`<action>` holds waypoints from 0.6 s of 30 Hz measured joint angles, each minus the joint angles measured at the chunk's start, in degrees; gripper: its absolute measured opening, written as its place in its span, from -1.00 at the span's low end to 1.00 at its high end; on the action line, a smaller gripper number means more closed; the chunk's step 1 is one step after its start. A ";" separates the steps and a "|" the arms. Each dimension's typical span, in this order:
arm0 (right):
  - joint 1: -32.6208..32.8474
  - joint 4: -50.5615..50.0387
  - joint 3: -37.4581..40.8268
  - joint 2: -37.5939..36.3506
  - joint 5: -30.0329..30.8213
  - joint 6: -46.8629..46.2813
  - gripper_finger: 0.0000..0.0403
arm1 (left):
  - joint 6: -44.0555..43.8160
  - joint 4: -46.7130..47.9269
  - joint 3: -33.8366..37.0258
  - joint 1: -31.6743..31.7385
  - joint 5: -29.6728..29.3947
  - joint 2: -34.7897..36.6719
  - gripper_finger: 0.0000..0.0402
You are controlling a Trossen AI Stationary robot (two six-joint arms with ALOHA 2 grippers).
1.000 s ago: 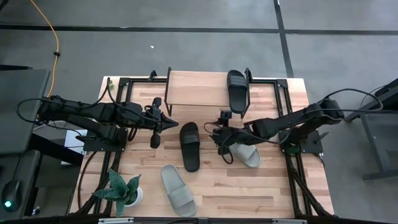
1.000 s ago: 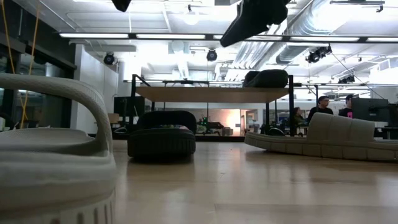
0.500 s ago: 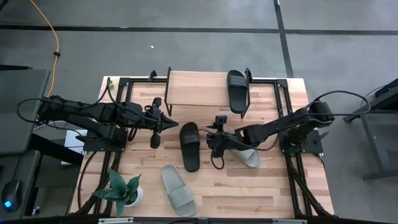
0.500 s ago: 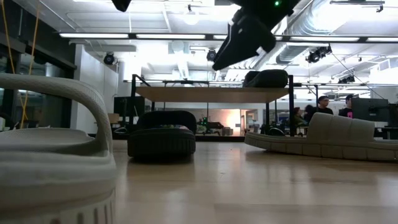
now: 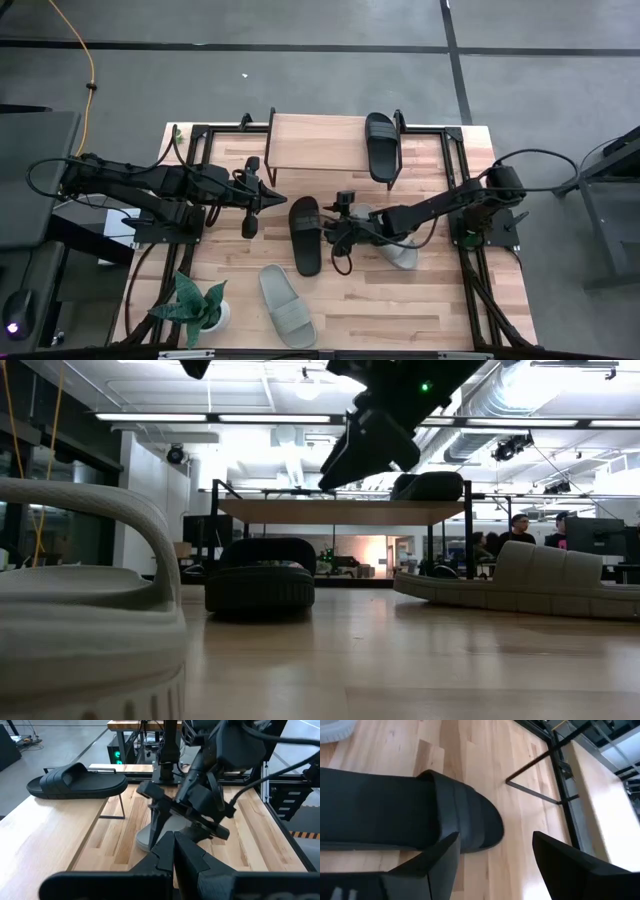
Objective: Pick and place slides into the shelf
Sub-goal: Put the black slide on the shelf
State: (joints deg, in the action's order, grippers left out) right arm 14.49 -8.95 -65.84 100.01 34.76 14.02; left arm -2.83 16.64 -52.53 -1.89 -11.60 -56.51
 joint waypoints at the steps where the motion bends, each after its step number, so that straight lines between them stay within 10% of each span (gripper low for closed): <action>1: 0.04 0.63 0.00 0.48 -0.47 0.10 0.19 | 0.00 0.00 0.00 0.00 0.00 0.00 -1.00; 18: 0.16 7.97 0.00 7.14 -2.05 4.81 0.19 | 0.00 -0.04 0.00 0.00 0.00 0.00 -1.00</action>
State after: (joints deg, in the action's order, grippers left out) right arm 14.66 -0.98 -65.84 107.16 32.71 18.83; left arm -2.83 16.61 -52.53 -1.89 -11.60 -56.51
